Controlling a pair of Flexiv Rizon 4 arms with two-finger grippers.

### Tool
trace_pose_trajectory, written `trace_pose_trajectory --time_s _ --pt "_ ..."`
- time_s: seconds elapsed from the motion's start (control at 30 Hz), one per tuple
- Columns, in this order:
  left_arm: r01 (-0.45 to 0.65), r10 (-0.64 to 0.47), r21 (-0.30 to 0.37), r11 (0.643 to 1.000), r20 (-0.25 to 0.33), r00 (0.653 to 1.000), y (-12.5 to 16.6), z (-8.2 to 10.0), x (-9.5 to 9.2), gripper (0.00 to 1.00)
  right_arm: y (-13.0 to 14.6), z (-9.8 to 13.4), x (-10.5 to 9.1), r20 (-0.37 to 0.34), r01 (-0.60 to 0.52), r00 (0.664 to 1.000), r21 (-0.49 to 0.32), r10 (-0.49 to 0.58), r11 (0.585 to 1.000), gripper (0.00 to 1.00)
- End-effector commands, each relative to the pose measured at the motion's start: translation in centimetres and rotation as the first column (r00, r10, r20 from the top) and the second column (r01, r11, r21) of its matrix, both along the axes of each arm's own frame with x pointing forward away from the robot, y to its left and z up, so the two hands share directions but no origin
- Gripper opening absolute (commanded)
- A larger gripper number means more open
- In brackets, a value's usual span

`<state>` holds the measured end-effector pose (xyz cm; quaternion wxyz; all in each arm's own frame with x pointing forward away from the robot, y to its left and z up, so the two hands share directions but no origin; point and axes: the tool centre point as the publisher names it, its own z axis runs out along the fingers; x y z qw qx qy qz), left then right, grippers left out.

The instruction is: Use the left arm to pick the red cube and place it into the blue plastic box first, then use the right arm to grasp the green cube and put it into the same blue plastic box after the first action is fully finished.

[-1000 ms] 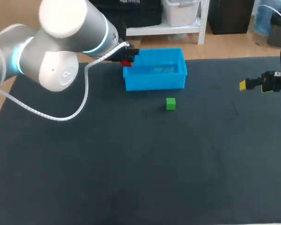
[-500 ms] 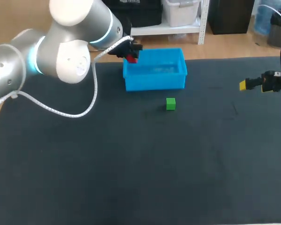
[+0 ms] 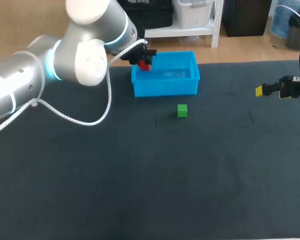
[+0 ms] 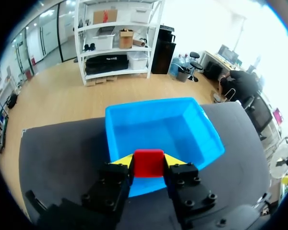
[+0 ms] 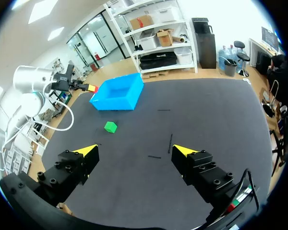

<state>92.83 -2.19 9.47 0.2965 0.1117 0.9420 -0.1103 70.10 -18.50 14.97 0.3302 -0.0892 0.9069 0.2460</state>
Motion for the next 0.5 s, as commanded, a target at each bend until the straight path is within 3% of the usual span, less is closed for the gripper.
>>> trace_pose_trajectory --time_s 0.03,0.37,0.4,0.43,0.47,0.5 --pt "0.0 0.0 0.004 1.0 -0.027 1.0 -0.5 0.0 1.0 0.0 -0.1 0.0 0.0 -0.001 -0.004 1.0 0.002 0.004 1.0 1.0" --pt "-0.001 0.001 0.004 1.0 -0.072 0.997 -1.1 -1.1 1.1 0.0 -0.1 0.0 0.0 -0.001 -0.004 1.0 0.002 0.004 1.0 1.0" --pt "0.0 0.0 0.007 1.0 -0.074 0.997 -1.1 -1.1 1.1 0.15 -0.1 0.0 0.0 -0.001 -0.004 1.0 0.002 0.004 1.0 1.0" --pt "0.001 0.0 0.011 1.0 -0.075 0.997 -1.1 -1.2 1.2 0.37 -0.1 0.0 0.0 -0.001 -0.004 1.0 0.002 0.004 1.0 1.0" --pt "-0.001 0.002 0.015 1.0 -0.076 0.997 -1.2 -1.2 1.3 0.81 -0.1 0.0 0.0 -0.001 -0.004 1.0 0.002 0.004 1.0 1.0" --pt "-0.002 0.004 0.017 1.0 -0.078 0.997 -1.1 -1.2 1.3 1.0 -0.1 0.0 0.0 -0.001 -0.004 1.0 0.002 0.004 1.0 1.0"
